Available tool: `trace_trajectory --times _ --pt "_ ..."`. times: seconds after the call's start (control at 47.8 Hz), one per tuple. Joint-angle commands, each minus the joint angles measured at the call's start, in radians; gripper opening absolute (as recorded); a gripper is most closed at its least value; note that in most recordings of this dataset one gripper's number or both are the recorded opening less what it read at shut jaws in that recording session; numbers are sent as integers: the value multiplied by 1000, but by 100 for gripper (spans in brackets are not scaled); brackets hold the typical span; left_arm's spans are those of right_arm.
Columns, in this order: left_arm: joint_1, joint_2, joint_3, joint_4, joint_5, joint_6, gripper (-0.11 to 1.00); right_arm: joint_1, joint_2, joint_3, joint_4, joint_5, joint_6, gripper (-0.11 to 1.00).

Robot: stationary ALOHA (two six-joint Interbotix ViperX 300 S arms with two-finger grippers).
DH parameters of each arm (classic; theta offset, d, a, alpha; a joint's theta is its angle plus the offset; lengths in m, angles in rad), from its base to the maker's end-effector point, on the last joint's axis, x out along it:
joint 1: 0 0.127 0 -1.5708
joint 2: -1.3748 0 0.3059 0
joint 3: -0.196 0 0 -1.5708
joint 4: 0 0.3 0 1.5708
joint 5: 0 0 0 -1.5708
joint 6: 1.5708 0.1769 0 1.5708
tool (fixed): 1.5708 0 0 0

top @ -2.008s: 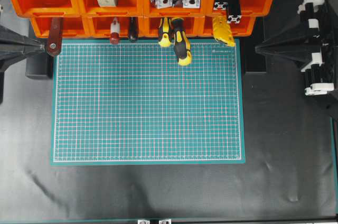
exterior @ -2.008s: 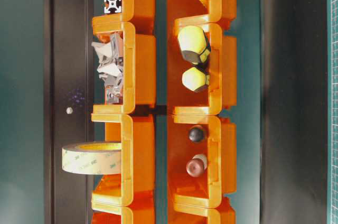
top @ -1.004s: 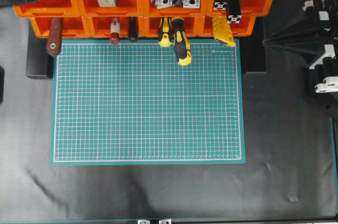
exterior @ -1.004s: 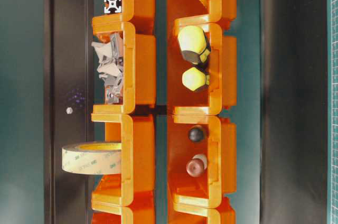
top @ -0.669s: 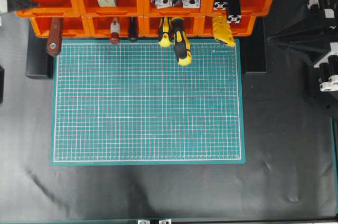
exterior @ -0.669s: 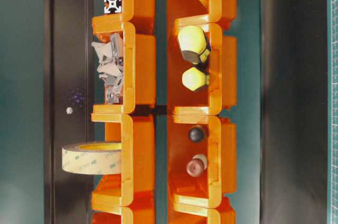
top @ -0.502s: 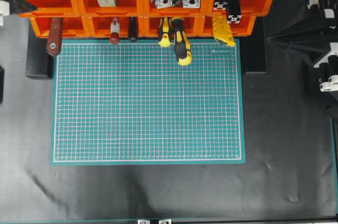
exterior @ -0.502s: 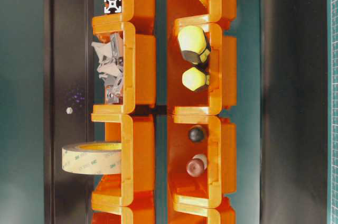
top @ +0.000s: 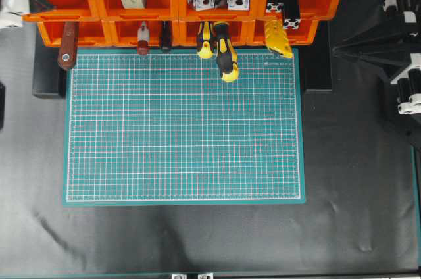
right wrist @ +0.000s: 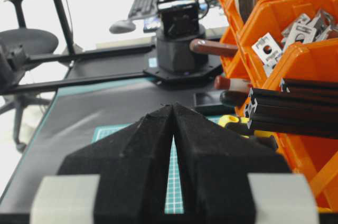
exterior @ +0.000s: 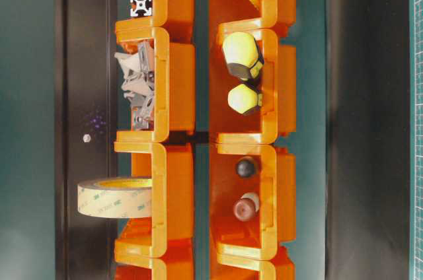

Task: Pick vinyl tape from container rack with left arm.

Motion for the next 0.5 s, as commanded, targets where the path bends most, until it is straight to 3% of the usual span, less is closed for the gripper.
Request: trace_trajectory --times 0.0,0.481 --pt "11 -6 3 3 -12 0 82 2 6 -34 2 0 -2 0" --pt "12 -2 25 2 -14 0 79 2 5 -32 0 3 -2 0"
